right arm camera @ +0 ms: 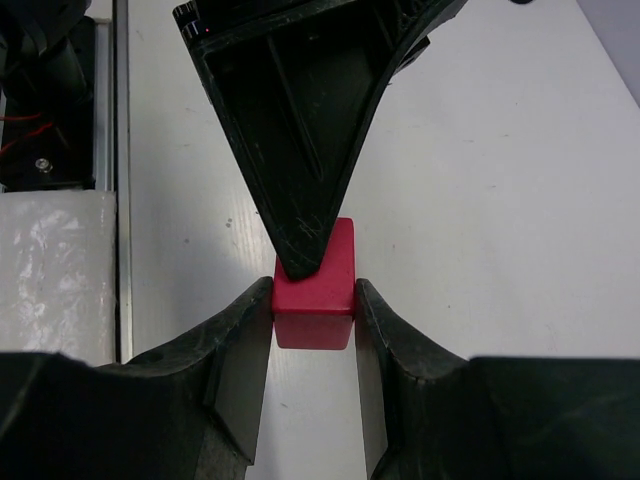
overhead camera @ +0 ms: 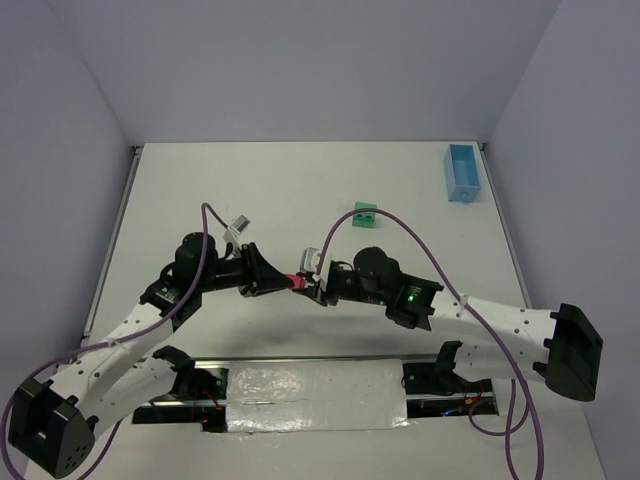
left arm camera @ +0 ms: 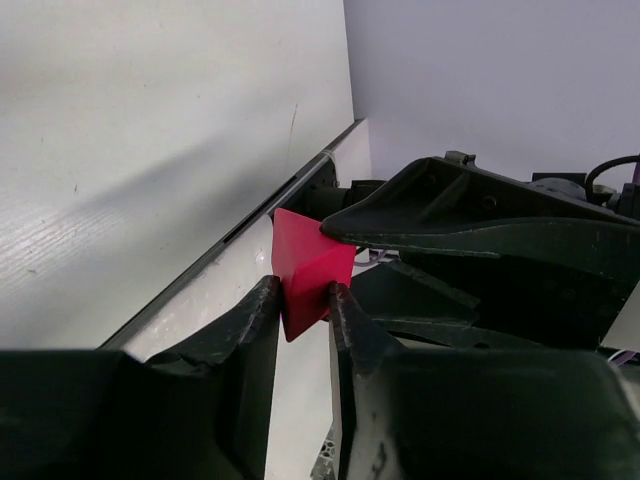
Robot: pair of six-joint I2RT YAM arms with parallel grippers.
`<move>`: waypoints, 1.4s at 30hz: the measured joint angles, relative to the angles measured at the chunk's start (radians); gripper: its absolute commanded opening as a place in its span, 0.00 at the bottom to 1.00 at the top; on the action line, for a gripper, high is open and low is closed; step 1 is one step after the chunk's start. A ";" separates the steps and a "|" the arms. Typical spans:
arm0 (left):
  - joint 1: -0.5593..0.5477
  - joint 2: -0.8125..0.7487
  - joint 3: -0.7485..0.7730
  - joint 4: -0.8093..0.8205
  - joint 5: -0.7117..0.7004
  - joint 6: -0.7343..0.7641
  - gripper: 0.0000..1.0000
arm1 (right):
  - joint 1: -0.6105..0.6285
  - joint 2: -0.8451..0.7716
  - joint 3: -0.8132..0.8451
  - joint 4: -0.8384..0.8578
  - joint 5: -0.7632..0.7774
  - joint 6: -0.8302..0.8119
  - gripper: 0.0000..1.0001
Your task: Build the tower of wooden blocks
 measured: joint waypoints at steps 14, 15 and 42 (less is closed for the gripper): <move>-0.003 -0.018 -0.001 0.049 -0.032 -0.003 0.00 | -0.010 -0.010 0.000 0.026 -0.003 0.018 0.87; -0.003 -0.027 -0.001 0.059 -0.037 -0.006 0.00 | -0.010 -0.010 0.000 0.035 -0.007 0.030 0.98; -0.005 -0.069 -0.079 0.233 -0.162 -0.104 0.00 | -0.188 -0.118 0.068 -0.135 0.292 0.863 1.00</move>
